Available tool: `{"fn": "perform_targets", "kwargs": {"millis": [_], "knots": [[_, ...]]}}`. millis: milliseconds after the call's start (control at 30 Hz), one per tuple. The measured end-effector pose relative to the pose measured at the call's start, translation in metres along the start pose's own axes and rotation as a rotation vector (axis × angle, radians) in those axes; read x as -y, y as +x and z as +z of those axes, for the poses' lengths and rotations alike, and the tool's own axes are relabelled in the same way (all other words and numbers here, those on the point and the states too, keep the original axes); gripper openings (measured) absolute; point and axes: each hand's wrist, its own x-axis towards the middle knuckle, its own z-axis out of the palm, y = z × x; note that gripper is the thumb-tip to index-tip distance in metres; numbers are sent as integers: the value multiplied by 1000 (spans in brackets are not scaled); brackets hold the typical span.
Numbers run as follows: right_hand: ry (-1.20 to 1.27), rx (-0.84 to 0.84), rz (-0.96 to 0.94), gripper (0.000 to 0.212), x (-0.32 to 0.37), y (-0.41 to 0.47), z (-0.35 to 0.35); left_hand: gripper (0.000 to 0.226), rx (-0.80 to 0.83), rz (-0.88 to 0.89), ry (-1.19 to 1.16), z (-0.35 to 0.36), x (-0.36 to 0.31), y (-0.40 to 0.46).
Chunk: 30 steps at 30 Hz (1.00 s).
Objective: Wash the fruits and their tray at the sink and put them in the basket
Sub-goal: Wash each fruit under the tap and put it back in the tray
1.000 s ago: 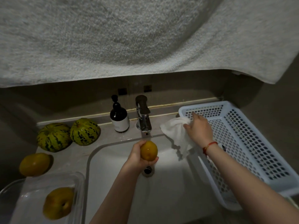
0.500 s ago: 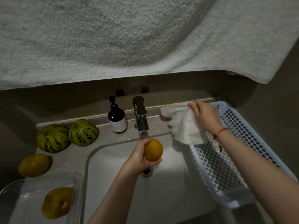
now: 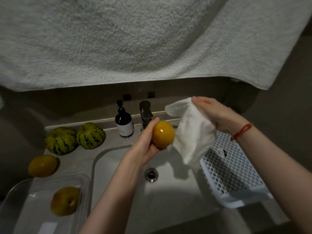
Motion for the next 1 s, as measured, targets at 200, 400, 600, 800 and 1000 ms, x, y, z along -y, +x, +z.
{"fn": "perform_targets", "kwargs": {"millis": [200,400,600,800,1000], "knots": [[663,430,293,31,-23,-27,23,34,104,-69,-127,6,3,-6],[-96,255,-139,42,-47,-41,44,39,124,-199,-190,-4,15,-7],[55,238,-192,49,-64,-60,71,45,157,-206,-169,3,22,-3],[-253,-239,-318,47,-79,-73,103,36,220,-43,-192,15,35,3],[-86,-435,-216,17,-87,-57,94,68,-30,100,239,13,49,9]]}}
